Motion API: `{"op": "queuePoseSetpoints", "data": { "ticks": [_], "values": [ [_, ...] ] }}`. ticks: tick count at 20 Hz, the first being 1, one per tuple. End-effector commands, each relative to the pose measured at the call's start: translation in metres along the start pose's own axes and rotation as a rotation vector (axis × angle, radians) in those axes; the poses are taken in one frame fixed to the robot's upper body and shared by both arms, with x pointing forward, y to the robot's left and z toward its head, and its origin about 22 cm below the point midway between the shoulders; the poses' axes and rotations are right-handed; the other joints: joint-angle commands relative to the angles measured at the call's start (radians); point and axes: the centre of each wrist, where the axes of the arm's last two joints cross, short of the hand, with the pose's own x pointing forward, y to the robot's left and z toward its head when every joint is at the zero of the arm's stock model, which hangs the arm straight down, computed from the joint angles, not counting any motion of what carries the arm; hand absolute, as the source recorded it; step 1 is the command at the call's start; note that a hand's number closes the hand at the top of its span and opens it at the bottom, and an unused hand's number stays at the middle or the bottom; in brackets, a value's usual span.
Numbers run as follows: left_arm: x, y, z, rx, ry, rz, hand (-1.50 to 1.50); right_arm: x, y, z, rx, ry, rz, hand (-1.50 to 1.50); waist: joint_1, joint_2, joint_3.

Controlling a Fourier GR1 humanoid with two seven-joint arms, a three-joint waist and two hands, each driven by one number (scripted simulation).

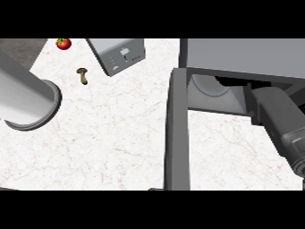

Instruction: Pick up the milk, place it into the microwave and close the microwave

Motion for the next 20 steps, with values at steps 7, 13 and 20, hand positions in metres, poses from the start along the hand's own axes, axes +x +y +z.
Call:
{"op": "queuePoseSetpoints", "data": {
  "ticks": [7,13,20],
  "values": [
    [-0.003,0.005,-0.009,-0.031,-0.02,0.006,-1.5,0.002,-0.036,-0.013,-0.091,0.002,0.079,1.5,0.043,0.03,0.006],
    [-0.007,0.011,-0.015,-0.04,-0.001,0.005,-1.5,0.004,-0.035,-0.015,-0.105,-0.002,0.073,1.5,0.045,0.038,0.005],
    [-0.003,0.011,-0.016,-0.051,0.017,-0.037,-1.5,0.0,-0.045,-0.014,-0.13,0.006,0.089,1.5,0.066,0.044,0.006]
  ]
}}
